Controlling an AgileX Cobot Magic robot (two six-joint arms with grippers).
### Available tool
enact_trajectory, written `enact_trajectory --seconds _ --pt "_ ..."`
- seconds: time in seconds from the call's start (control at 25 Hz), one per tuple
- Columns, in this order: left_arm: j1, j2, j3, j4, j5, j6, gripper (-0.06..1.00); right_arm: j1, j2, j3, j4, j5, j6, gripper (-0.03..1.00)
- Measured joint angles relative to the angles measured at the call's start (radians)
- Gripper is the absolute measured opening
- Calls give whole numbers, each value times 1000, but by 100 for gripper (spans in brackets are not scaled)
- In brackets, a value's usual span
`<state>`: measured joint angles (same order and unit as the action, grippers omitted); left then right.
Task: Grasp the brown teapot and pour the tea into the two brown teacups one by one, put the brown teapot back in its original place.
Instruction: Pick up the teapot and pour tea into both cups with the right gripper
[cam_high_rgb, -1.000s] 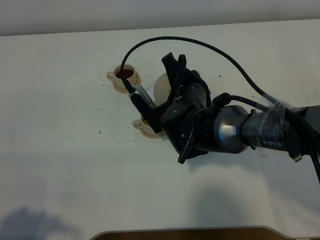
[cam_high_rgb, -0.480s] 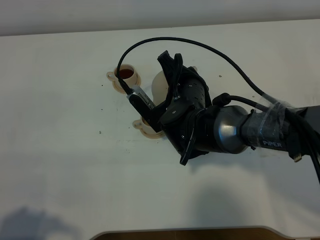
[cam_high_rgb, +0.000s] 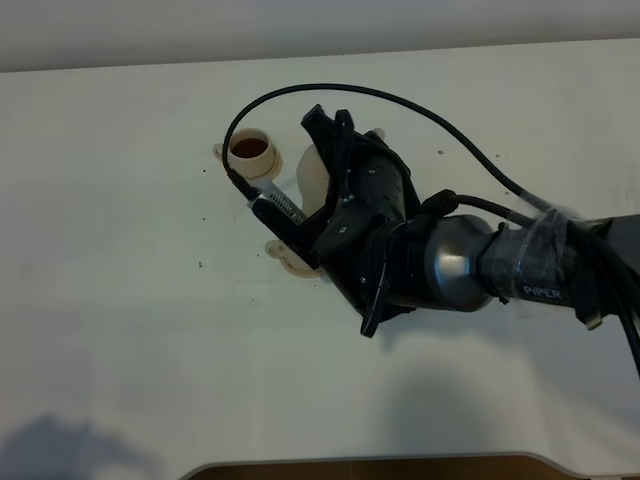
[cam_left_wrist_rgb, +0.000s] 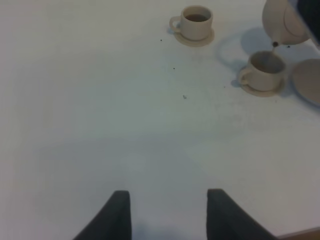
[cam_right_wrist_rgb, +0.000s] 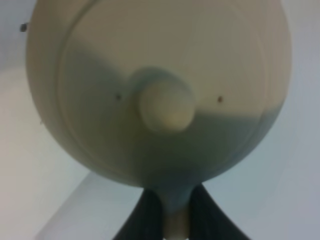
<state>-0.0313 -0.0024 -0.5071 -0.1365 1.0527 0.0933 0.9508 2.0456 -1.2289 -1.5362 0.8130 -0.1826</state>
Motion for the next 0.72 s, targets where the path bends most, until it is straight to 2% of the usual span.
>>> enact_trajectory --seconds 0.72 --pt "0 0 0 0 0 0 36 0 0 0 -77 2 -52 12"
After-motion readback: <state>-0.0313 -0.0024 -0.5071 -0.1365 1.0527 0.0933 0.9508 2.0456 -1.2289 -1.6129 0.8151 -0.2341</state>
